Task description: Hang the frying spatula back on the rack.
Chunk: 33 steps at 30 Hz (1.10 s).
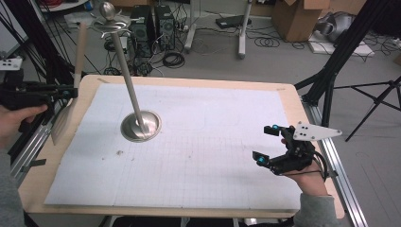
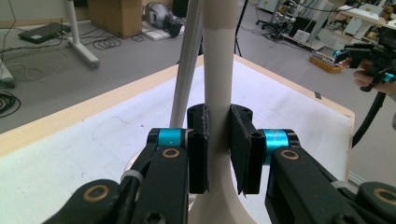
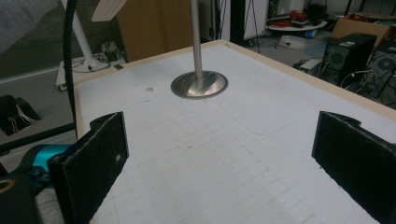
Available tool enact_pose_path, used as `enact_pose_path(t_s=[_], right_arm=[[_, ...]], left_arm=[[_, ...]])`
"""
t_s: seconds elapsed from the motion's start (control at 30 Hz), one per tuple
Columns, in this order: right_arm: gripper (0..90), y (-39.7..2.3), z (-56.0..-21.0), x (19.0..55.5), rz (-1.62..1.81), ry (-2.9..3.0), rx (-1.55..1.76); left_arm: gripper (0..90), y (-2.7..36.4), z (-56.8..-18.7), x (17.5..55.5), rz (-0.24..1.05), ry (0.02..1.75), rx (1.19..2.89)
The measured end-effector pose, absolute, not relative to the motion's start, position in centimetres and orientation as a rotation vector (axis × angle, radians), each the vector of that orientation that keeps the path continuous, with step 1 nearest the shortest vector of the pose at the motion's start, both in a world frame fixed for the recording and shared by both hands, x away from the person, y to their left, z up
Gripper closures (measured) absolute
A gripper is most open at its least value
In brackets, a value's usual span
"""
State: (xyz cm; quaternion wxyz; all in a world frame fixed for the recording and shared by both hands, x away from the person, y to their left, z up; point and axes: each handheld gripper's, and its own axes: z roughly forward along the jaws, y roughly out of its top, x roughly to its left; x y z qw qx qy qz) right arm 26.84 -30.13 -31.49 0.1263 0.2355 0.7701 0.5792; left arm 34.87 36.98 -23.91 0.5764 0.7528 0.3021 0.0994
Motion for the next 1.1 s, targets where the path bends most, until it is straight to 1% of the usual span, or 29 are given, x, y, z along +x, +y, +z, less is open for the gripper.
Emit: enact_pose_path(t_s=[0.9,1.1], right_arm=[[2.4,-30.0,-31.6,27.0,1.682,2.258,0.685],[2.5,-29.8,-31.8,27.1,1.673,2.27,0.686]], left_arm=[[77.1,34.1,-24.7,36.3,0.272,0.748,1.794],[77.0,33.1,-24.9,36.7,0.259,0.748,1.803]])
